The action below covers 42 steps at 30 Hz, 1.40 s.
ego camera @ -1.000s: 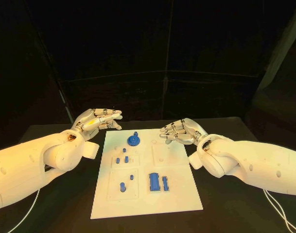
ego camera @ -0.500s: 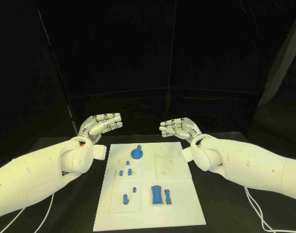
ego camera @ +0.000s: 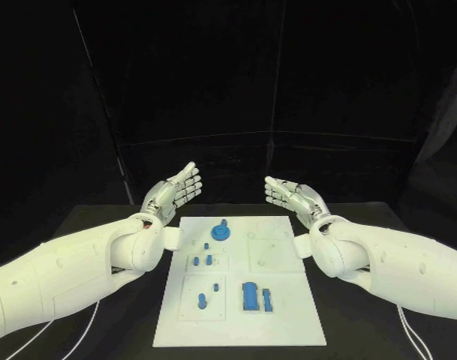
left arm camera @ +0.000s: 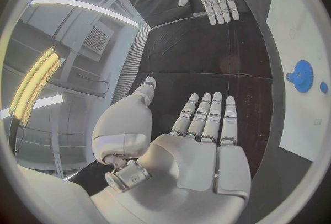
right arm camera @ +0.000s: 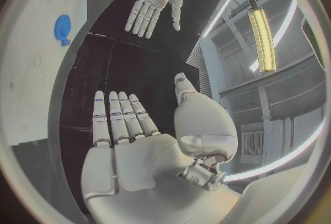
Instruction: Assemble the parts on the task board
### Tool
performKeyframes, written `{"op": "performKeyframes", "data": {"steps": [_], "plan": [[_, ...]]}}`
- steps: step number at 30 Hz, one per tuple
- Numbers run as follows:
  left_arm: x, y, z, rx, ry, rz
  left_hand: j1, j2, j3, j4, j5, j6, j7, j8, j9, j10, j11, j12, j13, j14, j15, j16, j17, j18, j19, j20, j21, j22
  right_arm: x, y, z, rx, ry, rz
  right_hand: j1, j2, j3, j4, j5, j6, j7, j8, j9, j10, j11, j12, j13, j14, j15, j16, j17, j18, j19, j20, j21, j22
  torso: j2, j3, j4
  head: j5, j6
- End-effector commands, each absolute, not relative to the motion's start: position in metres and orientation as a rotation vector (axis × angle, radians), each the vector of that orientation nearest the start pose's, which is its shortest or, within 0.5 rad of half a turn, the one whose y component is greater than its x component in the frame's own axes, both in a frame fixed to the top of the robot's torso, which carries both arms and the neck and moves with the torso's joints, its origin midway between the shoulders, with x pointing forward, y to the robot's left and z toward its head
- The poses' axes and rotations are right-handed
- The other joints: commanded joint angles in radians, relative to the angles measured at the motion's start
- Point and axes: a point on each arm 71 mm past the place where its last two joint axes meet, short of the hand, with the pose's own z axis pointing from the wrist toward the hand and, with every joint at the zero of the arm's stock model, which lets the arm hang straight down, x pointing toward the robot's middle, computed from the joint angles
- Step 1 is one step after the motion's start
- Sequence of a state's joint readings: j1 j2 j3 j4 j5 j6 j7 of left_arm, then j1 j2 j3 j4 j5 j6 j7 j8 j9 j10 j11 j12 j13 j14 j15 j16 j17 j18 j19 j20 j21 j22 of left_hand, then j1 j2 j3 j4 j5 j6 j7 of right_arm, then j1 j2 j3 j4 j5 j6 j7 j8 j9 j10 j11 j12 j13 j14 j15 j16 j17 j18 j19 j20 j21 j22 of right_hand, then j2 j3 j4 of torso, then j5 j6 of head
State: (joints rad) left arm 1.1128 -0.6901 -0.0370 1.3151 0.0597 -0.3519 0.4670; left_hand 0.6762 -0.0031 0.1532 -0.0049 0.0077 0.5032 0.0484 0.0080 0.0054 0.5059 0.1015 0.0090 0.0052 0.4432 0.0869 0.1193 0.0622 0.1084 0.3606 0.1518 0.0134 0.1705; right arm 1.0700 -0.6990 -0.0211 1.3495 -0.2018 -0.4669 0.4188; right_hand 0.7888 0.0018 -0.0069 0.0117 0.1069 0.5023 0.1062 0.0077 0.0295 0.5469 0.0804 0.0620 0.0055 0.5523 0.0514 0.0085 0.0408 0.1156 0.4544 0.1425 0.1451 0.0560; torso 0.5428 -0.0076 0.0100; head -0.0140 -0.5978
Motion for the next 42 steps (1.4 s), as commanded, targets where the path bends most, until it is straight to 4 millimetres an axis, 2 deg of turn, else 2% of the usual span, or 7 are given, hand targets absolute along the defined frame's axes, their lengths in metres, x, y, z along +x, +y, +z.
{"op": "performKeyframes", "data": {"steps": [1, 3, 6, 7, 10, 12, 42], "plan": [[0.499, 0.2, -0.23, -1.21, 1.271, -1.334, -0.209, 0.003, -0.047, 0.005, -0.008, -0.155, -0.048, -0.008, -0.005, -0.156, -0.102, -0.009, -0.005, -0.137, -0.087, -0.036, -0.062, -0.033, -0.111, -0.047, -0.013, -0.052, 0.487, -0.196, -0.235, 1.119, 1.283, 1.259, -0.249, -0.002, 0.007, -0.012, -0.034, -0.158, -0.033, -0.008, -0.029, -0.172, -0.08, -0.062, -0.005, -0.174, -0.051, -0.008, -0.041, -0.035, -0.143, -0.045, -0.046, -0.056, 0.001, 0.0075, -0.0099, 0.014, -0.002], [0.49, 0.198, -0.229, -1.211, 1.258, -1.308, -0.244, 0.003, -0.055, 0.005, -0.008, -0.182, -0.048, -0.008, -0.005, -0.182, -0.102, -0.009, -0.005, -0.16, -0.087, -0.043, -0.062, -0.033, -0.13, -0.055, -0.013, -0.062, 0.48, -0.195, -0.231, 1.147, 1.261, 1.252, -0.29, -0.002, 0.007, -0.012, -0.107, -0.185, -0.106, -0.008, -0.029, -0.202, -0.08, -0.062, -0.005, -0.203, -0.051, -0.008, -0.041, -0.035, -0.167, -0.053, -0.054, -0.056, 0.001, 0.0076, -0.01, 0.014, -0.002], [0.479, 0.196, -0.228, -1.211, 1.242, -1.276, -0.294, 0.003, -0.067, 0.005, -0.008, -0.218, -0.048, -0.008, -0.005, -0.219, -0.102, -0.009, -0.005, -0.193, -0.087, -0.119, -0.062, -0.038, -0.156, -0.066, -0.013, -0.074, 0.471, -0.194, -0.228, 1.179, 1.238, 1.241, -0.346, -0.002, 0.007, -0.012, -0.107, -0.221, -0.106, -0.008, -0.029, -0.24, -0.08, -0.062, -0.005, -0.243, -0.051, -0.008, -0.041, -0.046, -0.199, -0.063, -0.064, -0.056, 0.001, 0.0076, -0.01, 0.014, -0.002], [0.476, 0.195, -0.227, -1.21, 1.238, -1.267, -0.308, 0.003, -0.069, 0.005, -0.008, -0.23, -0.048, -0.008, -0.005, -0.23, -0.102, -0.009, -0.005, -0.203, -0.087, -0.119, -0.062, -0.108, -0.164, -0.069, -0.013, -0.078, 0.468, -0.193, -0.227, 1.187, 1.232, 1.238, -0.364, -0.002, 0.007, -0.012, -0.107, -0.232, -0.106, -0.008, -0.029, -0.252, -0.08, -0.062, -0.005, -0.255, -0.051, -0.008, -0.041, -0.046, -0.209, -0.066, -0.067, -0.056, 0.001, 0.0076, -0.01, 0.014, -0.002], [0.468, 0.194, -0.226, -1.21, 1.227, -1.246, -0.351, 0.003, -0.079, 0.005, -0.008, -0.262, -0.048, -0.008, -0.005, -0.263, -0.102, -0.009, -0.005, -0.231, -0.087, -0.119, -0.062, -0.108, -0.188, -0.079, -0.013, -0.089, 0.463, -0.193, -0.225, 1.203, 1.221, 1.231, -0.414, -0.002, 0.007, -0.012, -0.107, -0.263, -0.106, -0.008, -0.029, -0.287, -0.08, -0.062, -0.005, -0.29, -0.051, -0.008, -0.041, -0.116, -0.238, -0.142, -0.145, -0.056, 0.001, 0.0076, -0.01, 0.014, -0.002], [0.464, 0.193, -0.225, -1.209, 1.221, -1.235, -0.381, 0.003, -0.153, 0.005, -0.008, -0.283, -0.048, -0.008, -0.005, -0.284, -0.102, -0.009, -0.005, -0.25, -0.087, -0.119, -0.062, -0.108, -0.203, -0.152, -0.013, -0.096, 0.462, -0.192, -0.224, 1.209, 1.218, 1.229, -0.447, -0.002, 0.007, -0.012, -0.107, -0.284, -0.106, -0.008, -0.029, -0.31, -0.08, -0.062, -0.005, -0.313, -0.051, -0.008, -0.041, -0.116, -0.257, -0.142, -0.145, -0.056, 0.001, 0.0076, -0.01, 0.014, -0.002], [0.462, 0.192, -0.224, -1.209, 1.218, -1.229, -0.586, 0.003, -0.153, 0.005, -0.008, -0.503, -0.048, -0.008, -0.005, -0.506, -0.102, -0.009, -0.005, -0.443, -0.087, -0.119, -0.062, -0.108, -0.361, -0.152, -0.013, -0.171, 0.462, -0.192, -0.224, 1.209, 1.218, 1.229, -0.789, -0.002, 0.007, -0.012, -0.107, -0.502, -0.106, -0.008, -0.029, -0.547, -0.08, -0.062, -0.005, -0.552, -0.051, -0.008, -0.041, -0.116, -0.454, -0.142, -0.145, -0.056, 0.001, 0.0076, -0.01, 0.014, -0.002]]}}
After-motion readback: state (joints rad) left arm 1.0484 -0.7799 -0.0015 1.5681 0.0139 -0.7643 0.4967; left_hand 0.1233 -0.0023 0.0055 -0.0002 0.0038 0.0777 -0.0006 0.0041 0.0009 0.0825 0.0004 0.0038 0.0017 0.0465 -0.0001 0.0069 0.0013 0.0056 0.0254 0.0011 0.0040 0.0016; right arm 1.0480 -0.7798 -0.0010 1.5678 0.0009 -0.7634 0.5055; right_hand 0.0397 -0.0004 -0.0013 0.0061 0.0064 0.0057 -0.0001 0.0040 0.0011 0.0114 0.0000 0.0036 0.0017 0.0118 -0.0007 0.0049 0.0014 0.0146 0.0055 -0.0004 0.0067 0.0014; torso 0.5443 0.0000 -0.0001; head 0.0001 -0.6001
